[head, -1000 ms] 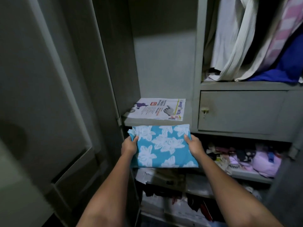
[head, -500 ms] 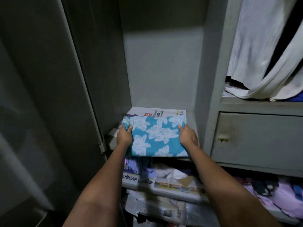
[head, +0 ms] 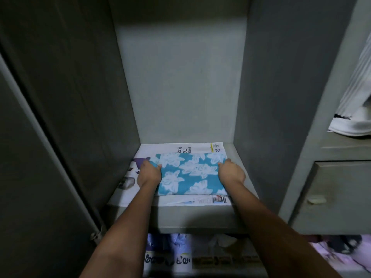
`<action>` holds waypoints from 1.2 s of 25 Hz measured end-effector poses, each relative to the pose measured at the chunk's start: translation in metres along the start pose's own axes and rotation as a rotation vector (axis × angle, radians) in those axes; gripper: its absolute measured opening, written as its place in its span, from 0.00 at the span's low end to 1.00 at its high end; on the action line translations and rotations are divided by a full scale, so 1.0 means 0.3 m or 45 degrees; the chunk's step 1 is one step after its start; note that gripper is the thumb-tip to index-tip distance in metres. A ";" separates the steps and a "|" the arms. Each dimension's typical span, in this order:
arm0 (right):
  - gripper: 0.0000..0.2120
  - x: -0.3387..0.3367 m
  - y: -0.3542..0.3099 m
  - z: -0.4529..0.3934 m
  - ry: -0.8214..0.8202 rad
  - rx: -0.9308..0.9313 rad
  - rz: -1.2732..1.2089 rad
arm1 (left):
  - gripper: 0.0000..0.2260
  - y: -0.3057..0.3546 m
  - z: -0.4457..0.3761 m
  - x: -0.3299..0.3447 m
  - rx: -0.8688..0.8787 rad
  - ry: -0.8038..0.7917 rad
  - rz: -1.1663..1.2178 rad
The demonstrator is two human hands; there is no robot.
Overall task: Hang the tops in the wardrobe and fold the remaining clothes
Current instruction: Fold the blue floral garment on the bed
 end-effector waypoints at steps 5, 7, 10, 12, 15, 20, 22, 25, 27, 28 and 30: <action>0.23 -0.100 -0.026 -0.063 0.099 -0.068 -0.028 | 0.21 0.127 -0.022 -0.080 0.261 0.139 0.068; 0.26 -0.143 -0.044 -0.070 0.054 -0.101 -0.327 | 0.18 0.190 -0.004 -0.094 0.325 0.024 0.382; 0.31 -0.217 -0.047 -0.015 -0.012 -0.053 -0.768 | 0.20 0.269 0.102 -0.123 0.299 -0.119 0.734; 0.32 -0.249 -0.026 0.055 -0.073 -0.044 -1.001 | 0.21 0.300 0.202 -0.149 0.283 -0.129 0.777; 0.33 -0.279 0.048 0.222 -0.146 -0.093 -1.267 | 0.19 0.310 0.402 -0.195 0.285 -0.178 0.854; 0.33 -0.302 0.267 0.606 -0.082 -0.196 -1.298 | 0.21 0.186 0.767 -0.252 0.303 -0.191 1.001; 0.32 -0.286 0.368 0.761 -0.101 -0.170 -1.321 | 0.20 0.106 0.917 -0.247 0.245 -0.235 1.067; 0.34 -0.296 0.511 0.952 -0.148 -0.121 -1.351 | 0.21 0.057 1.130 -0.272 0.200 -0.343 1.144; 0.35 -0.365 0.589 1.016 -0.099 -0.106 -1.346 | 0.22 0.109 1.208 -0.312 0.223 -0.382 1.166; 0.35 -0.422 0.637 1.049 -0.056 -0.091 -1.343 | 0.22 0.159 1.245 -0.331 0.264 -0.420 1.175; 0.35 -0.534 0.740 1.118 0.064 -0.051 -1.348 | 0.21 0.268 1.324 -0.352 0.348 -0.520 1.223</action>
Point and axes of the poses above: each hand's wrist, its own z-axis away from the middle knuckle, its own x-axis out of the palm, y = z × x, the point moved 4 cm from there along -z, towards the middle knuckle, and after that the axes turned 14 degrees about z, right-handed, at the moved point
